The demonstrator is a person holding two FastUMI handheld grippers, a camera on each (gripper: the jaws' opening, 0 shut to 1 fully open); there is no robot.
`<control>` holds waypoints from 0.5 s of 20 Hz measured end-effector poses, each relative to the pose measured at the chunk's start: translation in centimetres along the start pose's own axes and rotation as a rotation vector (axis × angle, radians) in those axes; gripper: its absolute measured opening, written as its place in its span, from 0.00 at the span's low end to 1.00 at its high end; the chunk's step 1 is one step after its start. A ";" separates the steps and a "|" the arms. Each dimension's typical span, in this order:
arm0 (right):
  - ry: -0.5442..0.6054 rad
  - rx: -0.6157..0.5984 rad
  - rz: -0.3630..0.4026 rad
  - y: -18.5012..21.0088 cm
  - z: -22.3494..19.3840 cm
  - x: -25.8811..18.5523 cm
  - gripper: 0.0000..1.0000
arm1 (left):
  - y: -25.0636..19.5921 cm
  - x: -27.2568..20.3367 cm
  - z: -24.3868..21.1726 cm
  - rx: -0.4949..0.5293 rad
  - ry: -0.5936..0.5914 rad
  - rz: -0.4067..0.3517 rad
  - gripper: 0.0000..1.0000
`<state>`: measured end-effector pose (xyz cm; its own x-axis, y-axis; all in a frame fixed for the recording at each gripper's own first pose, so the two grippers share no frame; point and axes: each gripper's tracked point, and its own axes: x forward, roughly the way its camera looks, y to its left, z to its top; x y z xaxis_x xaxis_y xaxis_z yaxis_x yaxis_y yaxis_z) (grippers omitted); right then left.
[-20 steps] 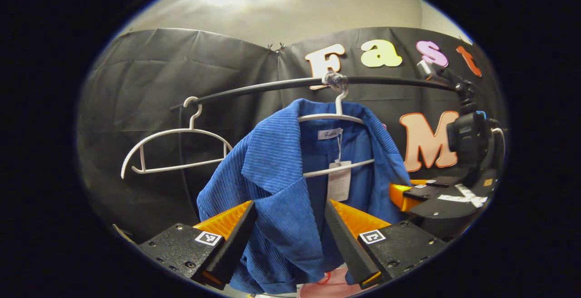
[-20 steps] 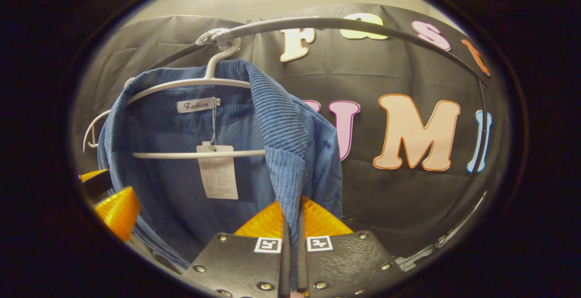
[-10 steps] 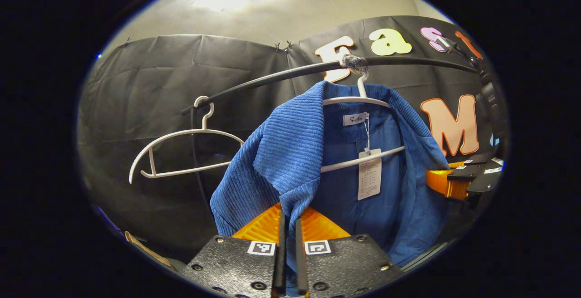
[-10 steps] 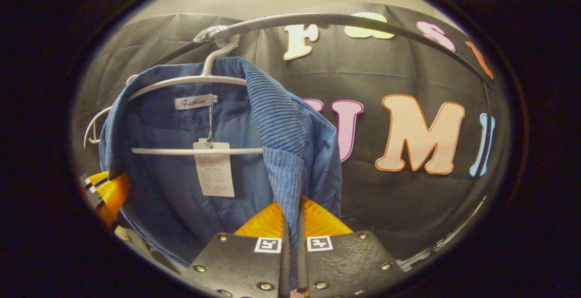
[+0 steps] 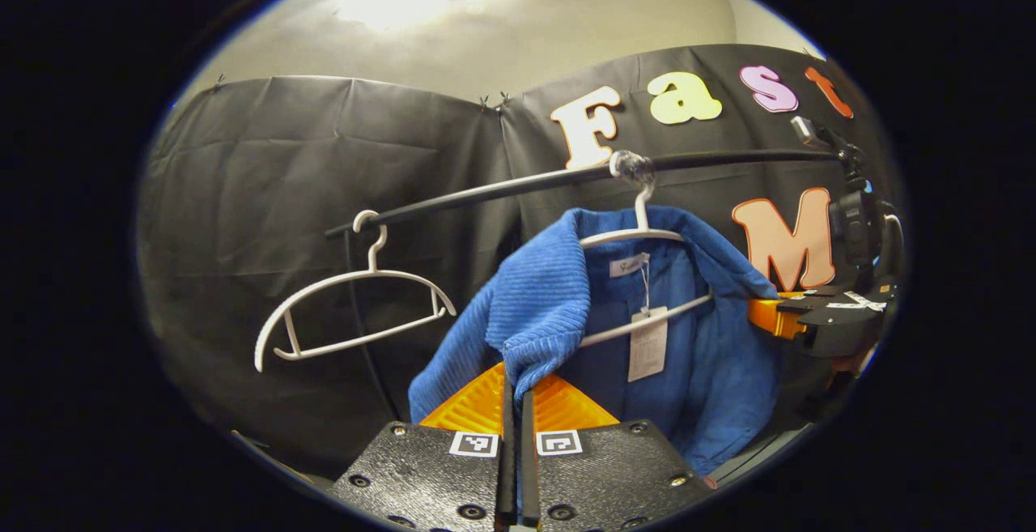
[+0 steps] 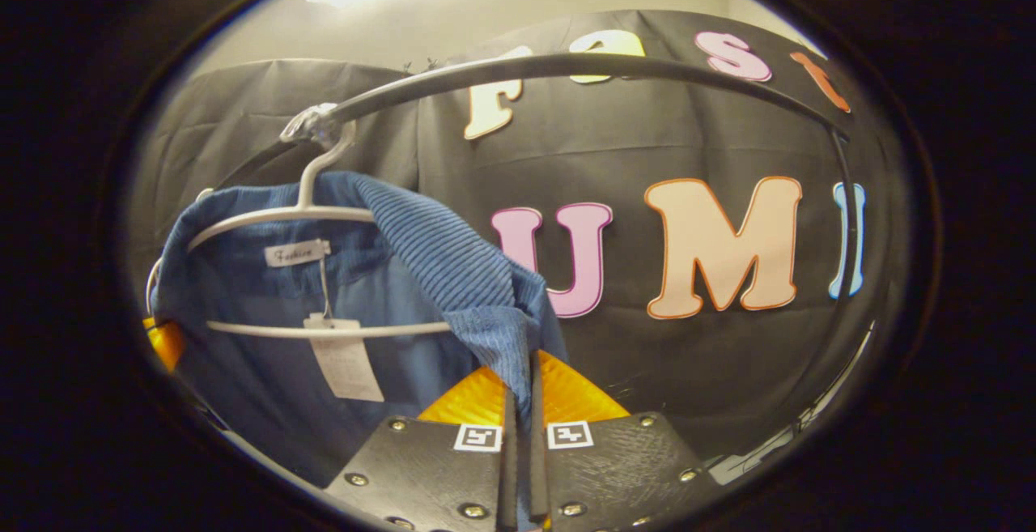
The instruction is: Grasp the clothes on the hanger with both hands and then place them into the laundry hamper below.
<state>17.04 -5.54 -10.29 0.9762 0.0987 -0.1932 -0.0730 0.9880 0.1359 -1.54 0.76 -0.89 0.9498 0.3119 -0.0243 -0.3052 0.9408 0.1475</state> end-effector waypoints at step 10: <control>-0.101 0.047 -0.047 -3.1 4.6 3.6 0.06 | 4.8 0.6 4.7 0.004 -0.036 0.057 0.05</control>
<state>21.74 -8.79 -6.93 0.9941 0.0378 -0.1013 -0.0196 0.9844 0.1749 -2.12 4.81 4.41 0.9328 0.3599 0.0202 -0.3586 0.9211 0.1512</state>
